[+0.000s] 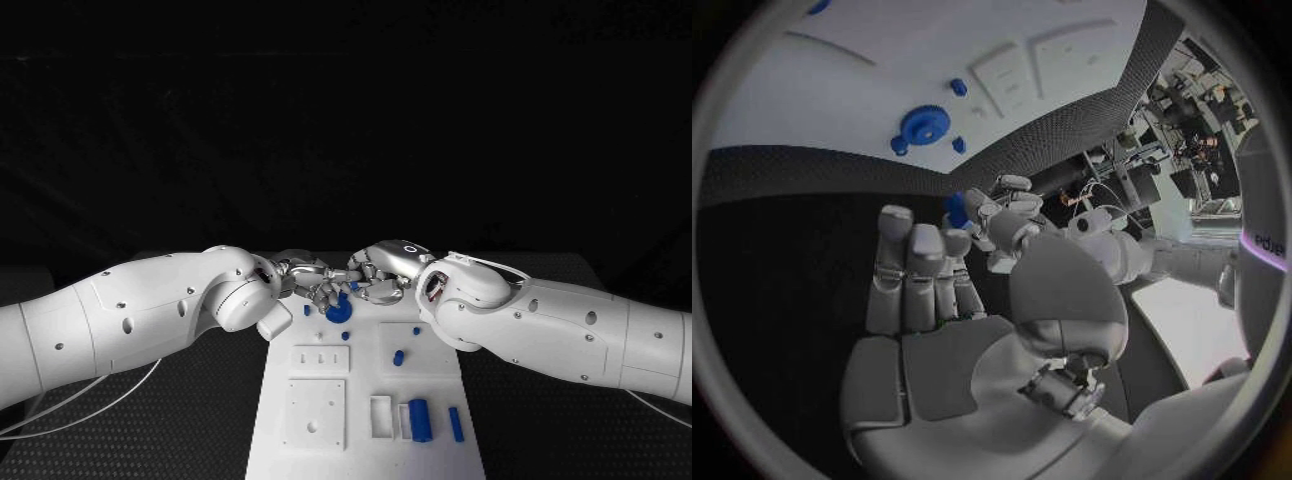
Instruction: Assemble the parts on the task board
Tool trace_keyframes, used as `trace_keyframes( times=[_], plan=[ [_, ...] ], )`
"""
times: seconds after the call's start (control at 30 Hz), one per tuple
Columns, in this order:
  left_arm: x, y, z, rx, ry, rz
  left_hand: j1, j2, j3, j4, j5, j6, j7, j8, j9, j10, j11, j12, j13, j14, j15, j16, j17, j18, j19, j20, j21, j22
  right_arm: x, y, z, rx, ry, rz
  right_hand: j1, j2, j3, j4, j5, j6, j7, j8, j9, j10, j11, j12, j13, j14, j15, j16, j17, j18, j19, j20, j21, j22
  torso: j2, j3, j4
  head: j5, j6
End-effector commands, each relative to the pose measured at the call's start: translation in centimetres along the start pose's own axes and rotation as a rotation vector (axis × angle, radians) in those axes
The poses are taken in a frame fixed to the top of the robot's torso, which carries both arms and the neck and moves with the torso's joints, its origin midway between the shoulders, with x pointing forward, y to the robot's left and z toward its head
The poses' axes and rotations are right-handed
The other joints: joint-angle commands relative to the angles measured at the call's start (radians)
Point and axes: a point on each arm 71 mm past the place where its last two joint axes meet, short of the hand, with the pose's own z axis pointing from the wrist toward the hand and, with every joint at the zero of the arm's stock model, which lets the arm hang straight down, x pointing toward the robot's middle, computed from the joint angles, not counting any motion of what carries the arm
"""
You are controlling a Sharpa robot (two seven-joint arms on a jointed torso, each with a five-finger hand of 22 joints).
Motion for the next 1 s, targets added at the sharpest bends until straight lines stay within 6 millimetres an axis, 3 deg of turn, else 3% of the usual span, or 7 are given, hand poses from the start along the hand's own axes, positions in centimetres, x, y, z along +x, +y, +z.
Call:
trace_keyframes(
  times=[0.03, 0.4, 0.6, 0.77, 1.0],
  plan=[
    [0.17, -0.15, 0.04, 0.003, 0.01, 0.012, 0.01, 0.003, -0.009, 0.002, -0.003, 0.005, -0.002, -0.003, -0.001, -0.008, 0.003, 0.006, 0.001, -0.008, 0.001, 0.007, -0.002, -0.009, -0.009, -0.034, 0.005, 0.017, 0.04, 0.46, 0.01, -0.013, 0.005, -0.011, 0.006, -0.004, 0.008, 0.0, -0.005, 0.233, -0.025, 0.003, 0.055, -0.037, -0.031, 0.003, 0.0, -0.001, -0.006, 0.007, 0.001, 0.008, 0.001, -0.007, 0.006, 0.018, 0.0, -0.0001, 0.0005, 0.001, -0.001],
    [0.23, -0.2, 0.05, 0.007, 0.015, 0.014, 0.034, 0.023, -0.028, -0.003, -0.003, 0.006, -0.002, -0.006, -0.005, -0.012, 0.003, 0.009, 0.007, -0.011, 0.0, 0.013, -0.011, -0.012, -0.014, -0.036, 0.01, 0.015, 0.14, 1.01, 0.09, -0.025, 0.012, -0.006, 0.005, -0.005, 0.009, 0.0, -0.005, 0.233, -0.025, 0.002, 0.057, -0.036, -0.031, 0.003, 0.0, 0.0, -0.007, 0.007, 0.001, 0.008, 0.001, -0.007, 0.007, 0.018, -0.001, -0.0004, -0.0002, 0.001, -0.002],
    [0.36, -0.28, 0.08, 0.013, 0.025, 0.015, 0.051, 0.046, -0.035, -0.009, -0.003, 0.01, -0.003, -0.006, -0.006, -0.014, 0.002, 0.01, 0.008, -0.013, 0.0, 0.016, -0.016, -0.012, -0.016, -0.038, 0.012, 0.014, 0.25, 1.22, 0.35, -0.029, 0.018, -0.007, 0.005, -0.005, 0.009, 0.0, -0.005, 0.234, -0.025, 0.002, 0.057, -0.036, -0.031, 0.003, 0.0, 0.0, -0.007, 0.007, 0.001, 0.008, 0.001, -0.007, 0.007, 0.018, 0.0, 0.0003, 0.0001, 0.001, -0.002],
    [0.5, -0.32, 0.07, 0.015, 0.036, 0.016, 0.108, 0.091, -0.031, -0.052, -0.001, 0.021, -0.006, -0.001, -0.007, -0.016, -0.001, 0.009, 0.009, -0.016, -0.001, 0.02, -0.023, -0.013, -0.021, -0.039, 0.013, 0.013, 0.3, 1.22, 0.52, -0.028, 0.018, -0.007, 0.004, -0.005, 0.009, 0.0, -0.005, 0.234, -0.026, 0.002, 0.058, -0.036, -0.031, 0.003, 0.0, 0.0, -0.007, 0.006, 0.0, 0.008, 0.001, -0.007, 0.007, 0.017, 0.0, -0.0006, 0.0003, 0.0, -0.005],
    [0.58, -0.38, 0.09, 0.019, 0.04, 0.016, 0.152, 0.132, -0.029, -0.121, 0.023, 0.04, -0.009, 0.001, -0.015, -0.016, -0.003, 0.007, 0.008, -0.019, 0.002, 0.026, -0.039, -0.019, -0.028, -0.037, 0.015, 0.009, 0.31, 1.22, 0.52, -0.027, 0.02, -0.005, 0.004, -0.006, 0.01, 0.0, -0.005, 0.234, -0.026, 0.001, 0.058, -0.036, -0.031, 0.003, 0.0, 0.0, -0.007, 0.006, 0.0, 0.008, 0.001, -0.007, 0.007, 0.017, -0.001, -0.0009, 0.0003, 0.001, -0.005]
  ],
)
